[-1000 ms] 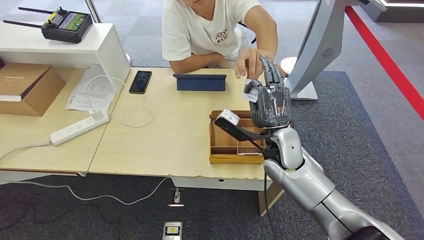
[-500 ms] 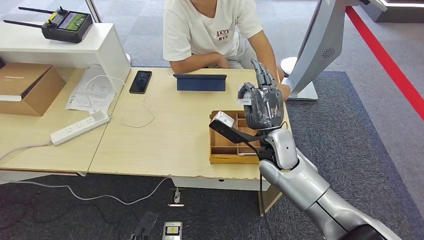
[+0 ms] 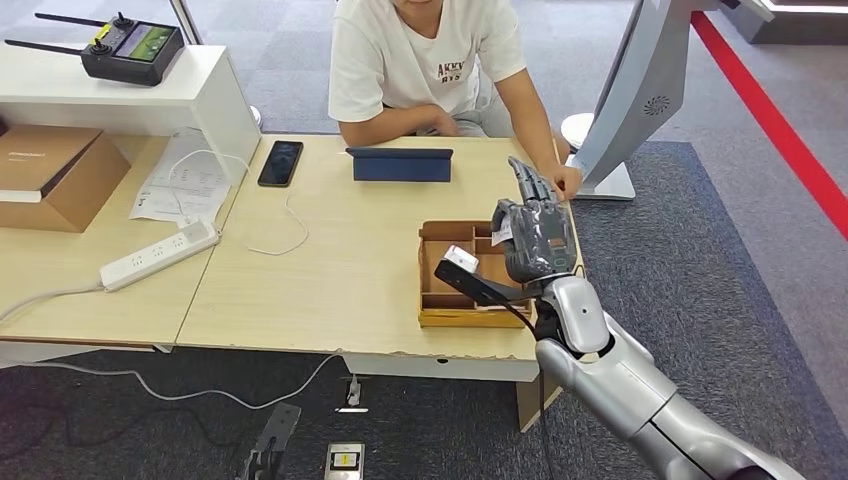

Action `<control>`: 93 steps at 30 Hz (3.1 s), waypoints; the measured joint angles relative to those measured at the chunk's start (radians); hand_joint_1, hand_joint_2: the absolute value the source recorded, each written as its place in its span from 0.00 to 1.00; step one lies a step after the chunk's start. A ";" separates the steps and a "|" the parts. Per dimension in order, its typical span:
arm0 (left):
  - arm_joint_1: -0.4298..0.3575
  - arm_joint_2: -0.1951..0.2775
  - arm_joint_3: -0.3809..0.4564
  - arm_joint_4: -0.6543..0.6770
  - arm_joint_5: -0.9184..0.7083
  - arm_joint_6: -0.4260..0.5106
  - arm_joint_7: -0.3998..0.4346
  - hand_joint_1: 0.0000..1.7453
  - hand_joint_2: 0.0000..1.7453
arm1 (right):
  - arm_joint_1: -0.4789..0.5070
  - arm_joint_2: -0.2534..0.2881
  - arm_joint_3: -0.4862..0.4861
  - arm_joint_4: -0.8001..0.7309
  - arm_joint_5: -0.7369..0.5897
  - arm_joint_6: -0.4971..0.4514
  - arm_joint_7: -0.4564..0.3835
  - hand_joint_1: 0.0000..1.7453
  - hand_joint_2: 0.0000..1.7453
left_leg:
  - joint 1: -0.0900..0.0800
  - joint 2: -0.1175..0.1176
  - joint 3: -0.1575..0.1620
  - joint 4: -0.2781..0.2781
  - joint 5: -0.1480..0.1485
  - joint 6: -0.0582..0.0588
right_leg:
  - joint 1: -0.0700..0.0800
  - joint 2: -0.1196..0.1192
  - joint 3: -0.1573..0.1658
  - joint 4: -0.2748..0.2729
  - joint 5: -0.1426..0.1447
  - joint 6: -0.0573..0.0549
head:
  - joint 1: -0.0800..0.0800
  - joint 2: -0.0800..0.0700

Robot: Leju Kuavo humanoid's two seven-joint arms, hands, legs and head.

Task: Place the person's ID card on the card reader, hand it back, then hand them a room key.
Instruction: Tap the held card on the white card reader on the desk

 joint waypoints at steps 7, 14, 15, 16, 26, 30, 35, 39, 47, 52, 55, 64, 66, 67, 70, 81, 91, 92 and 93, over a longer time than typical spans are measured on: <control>0.028 0.008 0.062 -0.013 0.000 0.030 -0.032 0.00 0.00 | 0.021 -0.031 0.001 -0.010 0.002 0.043 0.011 1.00 1.00 | 0.000 0.000 0.000 0.000 0.000 0.000 | 0.000 0.000 0.000 0.000 0.000 0.000 | 0.000 0.000; 0.339 -0.074 0.281 -0.319 -0.572 0.055 0.012 0.00 0.00 | 0.101 -0.105 -0.015 -0.046 0.014 0.081 0.103 1.00 1.00 | -0.005 0.007 0.005 0.002 -0.007 0.005 | -0.005 0.006 0.004 -0.002 -0.004 0.005 | 0.000 0.000; 0.419 -0.093 0.341 -0.407 -0.770 0.057 0.091 0.00 0.00 | 0.121 -0.122 -0.022 -0.056 0.013 0.083 0.115 1.00 1.00 | -0.004 0.009 0.004 0.003 -0.009 0.006 | -0.004 0.008 0.003 -0.003 -0.005 0.007 | 0.001 0.000; 0.475 -0.098 0.390 -0.467 -0.920 0.059 0.139 0.00 0.00 | 0.136 -0.137 -0.028 -0.064 0.012 0.083 0.125 1.00 1.00 | -0.003 0.010 0.003 0.003 -0.010 0.006 | -0.003 0.008 0.003 -0.004 -0.005 0.007 | 0.003 0.000; 0.600 -0.171 0.742 -0.653 -0.569 0.063 0.039 0.00 0.00 | 0.249 -0.227 -0.123 -0.102 0.006 0.061 0.184 1.00 1.00 | -0.002 0.006 0.004 0.003 -0.010 0.007 | -0.002 0.006 0.007 -0.004 -0.005 0.008 | 0.005 0.000; 0.565 -0.191 0.844 -0.603 -0.423 0.063 -0.032 0.00 0.00 | 0.289 -0.247 -0.166 -0.100 0.003 0.062 0.196 1.00 1.00 | -0.002 0.005 0.004 0.003 -0.009 0.007 | -0.002 0.006 0.007 -0.004 -0.005 0.008 | 0.005 0.000; 0.488 -0.197 0.921 -0.458 -0.235 0.063 -0.113 0.00 0.00 | 0.326 -0.265 -0.214 -0.091 -0.025 0.057 0.197 1.00 1.00 | -0.002 0.004 0.004 0.003 -0.009 0.007 | -0.002 0.005 0.007 -0.004 -0.005 0.008 | 0.005 0.000; 0.410 -0.193 0.931 -0.300 -0.029 0.058 -0.174 0.00 0.00 | 0.357 -0.276 -0.248 -0.089 -0.042 0.055 0.192 1.00 1.00 | -0.003 0.004 0.003 0.003 -0.009 0.007 | -0.003 0.004 0.007 -0.004 -0.005 0.008 | 0.006 0.000; 0.316 -0.173 0.912 -0.052 0.117 0.032 -0.163 0.00 0.00 | 0.382 -0.285 -0.273 -0.070 -0.065 0.086 0.194 1.00 1.00 | -0.003 0.004 0.003 0.003 -0.009 0.007 | -0.003 0.004 0.006 -0.004 -0.005 0.008 | 0.005 0.000; 0.292 -0.161 0.897 0.042 0.165 0.035 -0.133 0.00 0.00 | 0.394 -0.284 -0.274 -0.037 -0.090 0.089 0.175 1.00 1.00 | -0.002 0.004 0.003 0.003 -0.009 0.007 | -0.003 0.004 0.006 -0.004 -0.005 0.008 | 0.005 0.000; 0.283 -0.153 0.896 0.079 0.193 0.038 -0.126 0.00 0.00 | 0.396 -0.278 -0.273 -0.022 -0.089 0.082 0.160 1.00 1.00 | -0.002 0.004 0.003 0.003 -0.009 0.007 | -0.003 0.004 0.006 -0.004 -0.005 0.008 | 0.006 0.000; 0.264 -0.120 0.875 0.156 0.192 0.010 -0.120 0.00 0.00 | 0.364 -0.228 -0.253 -0.015 -0.052 0.078 0.131 1.00 1.00 | -0.002 0.004 0.003 0.003 -0.009 0.007 | -0.002 0.004 0.007 -0.003 -0.005 0.008 | 0.005 0.000; 0.263 -0.119 0.868 0.166 0.186 0.009 -0.120 0.00 0.00 | 0.352 -0.215 -0.245 -0.016 -0.049 0.078 0.126 1.00 1.00 | -0.002 0.004 0.003 0.003 -0.009 0.007 | -0.002 0.004 0.007 -0.003 -0.005 0.008 | 0.006 0.000; 0.262 -0.118 0.864 0.170 0.183 0.010 -0.120 0.00 0.00 | 0.347 -0.208 -0.242 -0.016 -0.048 0.078 0.123 1.00 1.00 | -0.002 0.004 0.003 0.003 -0.009 0.007 | -0.002 0.004 0.007 -0.002 -0.005 0.008 | 0.006 0.000; 0.260 -0.118 0.850 0.181 0.181 0.017 -0.114 0.00 0.00 | 0.329 -0.184 -0.231 -0.015 -0.045 0.078 0.110 1.00 1.00 | -0.002 0.004 0.003 0.003 -0.009 0.007 | -0.002 0.004 0.007 -0.002 -0.005 0.008 | 0.005 0.000; 0.256 -0.118 0.829 0.193 0.179 0.026 -0.103 0.00 0.00 | 0.290 -0.144 -0.213 -0.010 -0.038 0.082 0.095 1.00 1.00 | -0.002 0.004 0.003 0.003 -0.009 0.007 | -0.002 0.004 0.007 -0.002 -0.005 0.008 | 0.005 0.000; 0.253 -0.112 0.772 0.203 0.183 0.015 -0.123 0.00 0.00 | 0.249 -0.087 -0.168 0.081 -0.090 0.128 0.091 1.00 1.00 | -0.002 0.004 0.003 0.003 -0.009 0.007 | -0.002 0.004 0.006 -0.002 -0.005 0.008 | 0.006 0.000; 0.253 -0.113 0.770 0.203 0.184 0.015 -0.126 0.00 0.00 | 0.248 -0.086 -0.167 0.091 -0.094 0.127 0.092 1.00 1.00 | -0.002 0.004 0.003 0.003 -0.009 0.007 | -0.002 0.004 0.006 -0.002 -0.005 0.008 | 0.006 0.000; 0.253 -0.114 0.768 0.203 0.185 0.015 -0.129 0.00 0.00 | 0.248 -0.086 -0.166 0.101 -0.099 0.126 0.093 1.00 1.00 | -0.002 0.004 0.003 0.003 -0.009 0.007 | -0.002 0.004 0.006 -0.002 -0.005 0.008 | 0.006 0.000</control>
